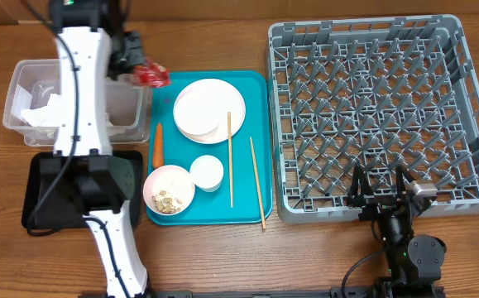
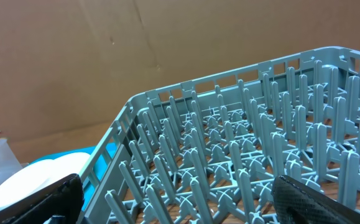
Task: Sort waste into correct bins and load items into the dishwasher
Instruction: 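Carry the red wrapper left and drop it into the clear bin, then move the left gripper to the white cup and grasp it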
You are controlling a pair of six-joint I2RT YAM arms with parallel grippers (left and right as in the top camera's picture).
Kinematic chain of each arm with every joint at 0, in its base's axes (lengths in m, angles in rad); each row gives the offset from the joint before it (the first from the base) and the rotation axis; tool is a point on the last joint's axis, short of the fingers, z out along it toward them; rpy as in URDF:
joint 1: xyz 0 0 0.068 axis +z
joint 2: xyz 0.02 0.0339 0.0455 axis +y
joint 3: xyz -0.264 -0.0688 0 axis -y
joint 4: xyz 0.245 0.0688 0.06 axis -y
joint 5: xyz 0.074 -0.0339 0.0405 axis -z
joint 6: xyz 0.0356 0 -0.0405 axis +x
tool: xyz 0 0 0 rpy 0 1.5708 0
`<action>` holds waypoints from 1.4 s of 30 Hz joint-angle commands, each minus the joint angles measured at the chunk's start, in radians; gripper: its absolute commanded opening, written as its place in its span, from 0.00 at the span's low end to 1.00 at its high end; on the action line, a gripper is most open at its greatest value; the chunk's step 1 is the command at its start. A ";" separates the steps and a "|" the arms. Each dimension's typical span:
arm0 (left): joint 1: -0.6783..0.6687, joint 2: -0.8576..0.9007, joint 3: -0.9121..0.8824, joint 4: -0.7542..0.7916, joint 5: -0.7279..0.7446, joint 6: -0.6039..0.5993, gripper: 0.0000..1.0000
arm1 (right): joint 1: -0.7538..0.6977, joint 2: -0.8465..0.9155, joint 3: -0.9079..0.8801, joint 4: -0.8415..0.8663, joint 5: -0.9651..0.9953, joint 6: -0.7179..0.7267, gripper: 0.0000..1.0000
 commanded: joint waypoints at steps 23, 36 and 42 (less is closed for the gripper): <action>0.140 0.076 -0.124 0.101 -0.077 -0.075 0.07 | -0.003 -0.009 -0.010 0.003 0.009 0.004 1.00; 0.140 0.061 -0.120 0.113 -0.017 -0.041 0.72 | -0.003 -0.009 -0.010 0.003 0.009 0.004 1.00; 0.137 0.024 0.016 0.023 0.067 -0.041 0.73 | -0.003 -0.009 -0.010 0.003 0.009 0.004 1.00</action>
